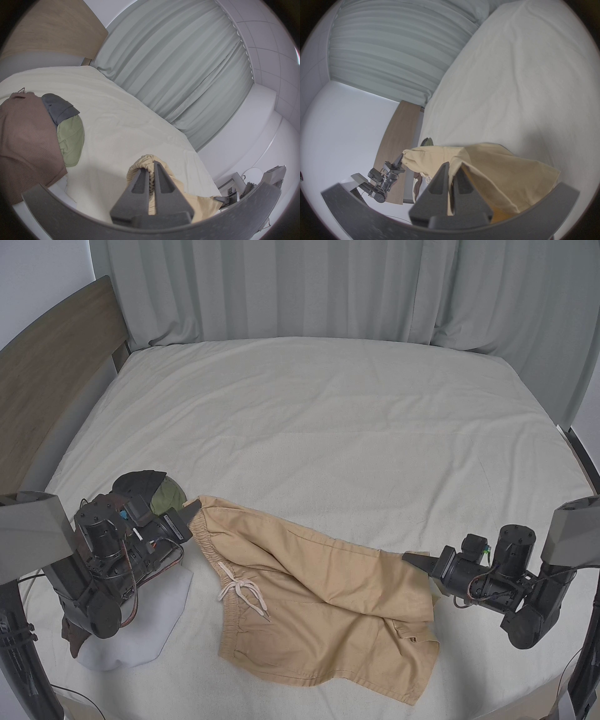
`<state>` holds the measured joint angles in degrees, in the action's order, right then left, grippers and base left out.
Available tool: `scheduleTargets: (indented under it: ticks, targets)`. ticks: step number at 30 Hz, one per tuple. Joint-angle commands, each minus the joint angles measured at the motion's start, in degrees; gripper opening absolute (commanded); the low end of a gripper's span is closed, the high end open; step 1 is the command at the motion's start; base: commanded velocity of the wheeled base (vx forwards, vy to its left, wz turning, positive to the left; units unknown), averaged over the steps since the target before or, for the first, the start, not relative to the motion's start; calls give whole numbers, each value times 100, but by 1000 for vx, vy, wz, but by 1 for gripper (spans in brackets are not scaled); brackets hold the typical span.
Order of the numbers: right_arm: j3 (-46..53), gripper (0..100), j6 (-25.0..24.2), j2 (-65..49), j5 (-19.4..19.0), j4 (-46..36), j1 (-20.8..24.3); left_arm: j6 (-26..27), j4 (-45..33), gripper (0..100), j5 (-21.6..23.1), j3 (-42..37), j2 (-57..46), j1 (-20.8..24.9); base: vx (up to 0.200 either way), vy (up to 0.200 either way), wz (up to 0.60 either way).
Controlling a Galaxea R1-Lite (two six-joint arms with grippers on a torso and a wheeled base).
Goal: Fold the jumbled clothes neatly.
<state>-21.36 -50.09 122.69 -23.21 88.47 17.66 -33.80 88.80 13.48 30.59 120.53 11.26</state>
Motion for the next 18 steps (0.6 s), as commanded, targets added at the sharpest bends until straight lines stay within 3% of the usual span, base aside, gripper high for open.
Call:
scheduleTargets:
  ticks: [1,18]
  targets:
    - [53,0,-1,-746,-17,-5,0,-38,6,0,5,9,-372,51,0,0,0]
    - [18,0,105,-1186,-17,4,-35,-47,6,0,207,-44,-1014,7,0,0,0]
